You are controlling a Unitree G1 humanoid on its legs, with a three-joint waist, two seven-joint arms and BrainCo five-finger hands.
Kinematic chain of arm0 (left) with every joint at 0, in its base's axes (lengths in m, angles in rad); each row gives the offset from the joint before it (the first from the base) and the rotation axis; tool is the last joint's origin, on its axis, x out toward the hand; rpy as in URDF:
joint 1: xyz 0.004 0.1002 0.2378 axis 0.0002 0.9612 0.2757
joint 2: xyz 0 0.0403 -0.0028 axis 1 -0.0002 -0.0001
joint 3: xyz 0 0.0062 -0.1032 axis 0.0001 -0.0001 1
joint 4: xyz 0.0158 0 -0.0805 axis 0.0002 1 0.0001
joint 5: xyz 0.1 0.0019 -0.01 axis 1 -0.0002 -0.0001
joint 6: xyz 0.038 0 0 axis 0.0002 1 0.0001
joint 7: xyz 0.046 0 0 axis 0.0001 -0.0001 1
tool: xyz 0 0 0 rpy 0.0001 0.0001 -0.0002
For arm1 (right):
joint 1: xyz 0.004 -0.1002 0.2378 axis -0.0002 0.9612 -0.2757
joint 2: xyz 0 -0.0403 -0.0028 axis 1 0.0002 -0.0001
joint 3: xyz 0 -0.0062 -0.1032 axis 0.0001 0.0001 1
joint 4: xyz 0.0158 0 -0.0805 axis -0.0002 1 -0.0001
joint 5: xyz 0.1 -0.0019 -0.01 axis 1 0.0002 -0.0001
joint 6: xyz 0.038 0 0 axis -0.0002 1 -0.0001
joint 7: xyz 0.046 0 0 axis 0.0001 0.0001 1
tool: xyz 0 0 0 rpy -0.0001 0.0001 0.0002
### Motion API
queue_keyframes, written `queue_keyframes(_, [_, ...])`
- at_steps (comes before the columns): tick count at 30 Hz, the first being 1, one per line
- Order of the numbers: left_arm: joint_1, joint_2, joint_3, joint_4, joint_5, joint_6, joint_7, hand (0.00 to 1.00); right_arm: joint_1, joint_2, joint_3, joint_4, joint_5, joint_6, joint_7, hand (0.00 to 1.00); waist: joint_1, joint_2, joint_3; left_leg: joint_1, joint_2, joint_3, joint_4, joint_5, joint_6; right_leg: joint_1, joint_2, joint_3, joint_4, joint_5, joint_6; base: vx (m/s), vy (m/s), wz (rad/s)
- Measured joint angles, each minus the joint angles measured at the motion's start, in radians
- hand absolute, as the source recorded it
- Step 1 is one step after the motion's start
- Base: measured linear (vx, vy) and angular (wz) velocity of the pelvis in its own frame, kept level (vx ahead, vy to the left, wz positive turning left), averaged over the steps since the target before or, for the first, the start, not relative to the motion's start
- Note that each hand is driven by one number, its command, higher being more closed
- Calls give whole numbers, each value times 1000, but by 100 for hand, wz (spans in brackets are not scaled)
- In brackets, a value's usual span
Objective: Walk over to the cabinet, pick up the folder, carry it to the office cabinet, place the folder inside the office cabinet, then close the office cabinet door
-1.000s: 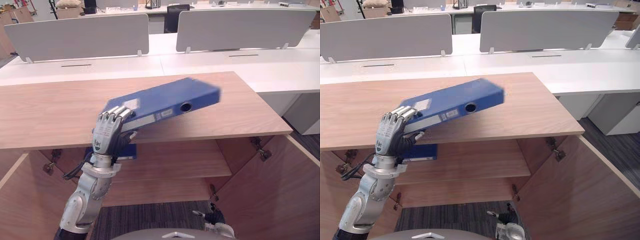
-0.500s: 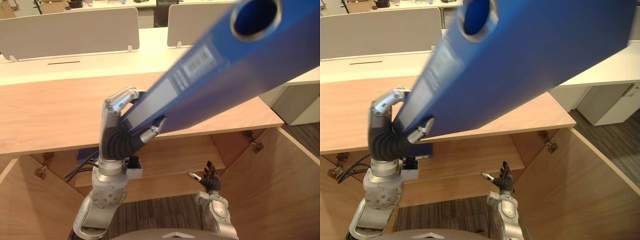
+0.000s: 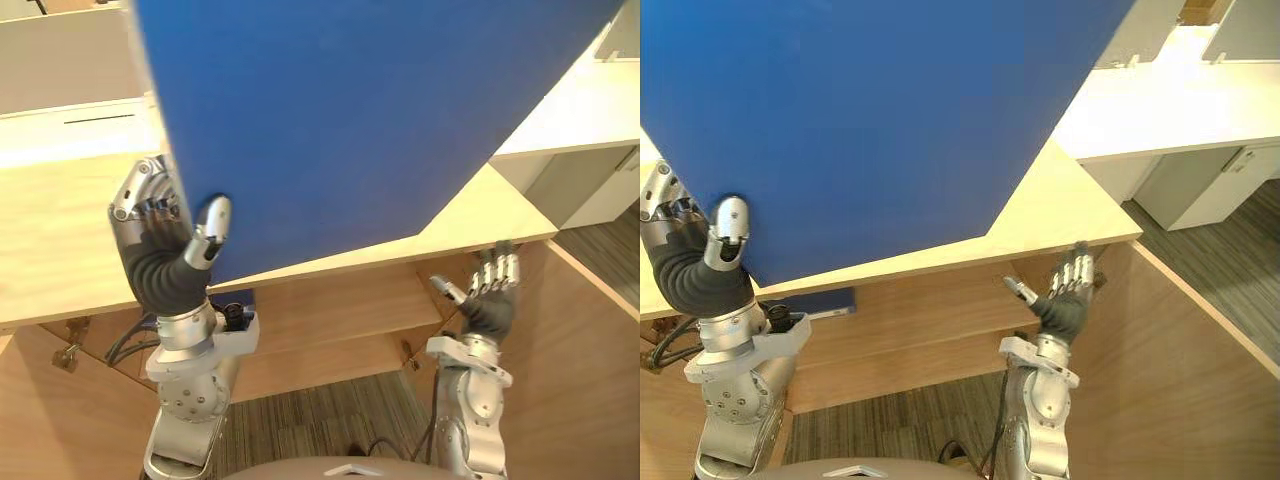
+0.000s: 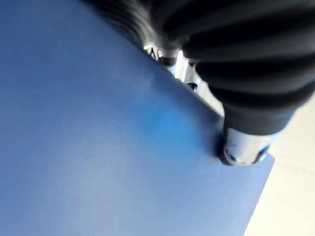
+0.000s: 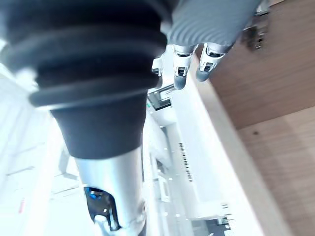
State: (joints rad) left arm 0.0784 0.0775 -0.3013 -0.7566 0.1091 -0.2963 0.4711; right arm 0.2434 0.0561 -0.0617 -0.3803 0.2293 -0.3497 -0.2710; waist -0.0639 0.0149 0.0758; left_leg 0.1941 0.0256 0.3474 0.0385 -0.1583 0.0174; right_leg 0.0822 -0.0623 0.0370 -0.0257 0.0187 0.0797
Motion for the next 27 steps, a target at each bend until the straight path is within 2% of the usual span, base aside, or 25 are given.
queue_keyframes(8, [0, 2, 34, 33, -140, -31, -92, 100, -100, -9, 1, -96, -2, -19, 1, 0, -1, -1, 9, -1, -3, 11, 18, -11, 2, -1, -1, 12, 4, 3, 3, -48, -25, -5])
queue_keyframes(11, [0, 2, 47, 69, -198, -31, -136, 100, -143, -39, 5, -116, -2, -20, 10, 0, 3, -2, 10, -2, -3, 11, 20, -12, 3, -2, -2, 12, 4, 4, 4, -48, -35, 0])
queue_keyframes(18, [-4, 3, 90, 119, -282, -31, -199, 100, -215, -110, 15, -117, 45, -25, 95, 0, 6, -4, 12, -19, -1, 10, 30, -13, 5, -12, -2, 11, 3, 10, 4, -37, -33, 1])
queue_keyframes(27, [-4, 6, 143, 164, -283, -41, -242, 100, -221, -195, 10, -110, 123, -14, 196, 0, 7, -8, 14, -22, -3, 8, 30, -13, 6, -12, -5, 8, 1, 12, 3, -32, -26, 1])
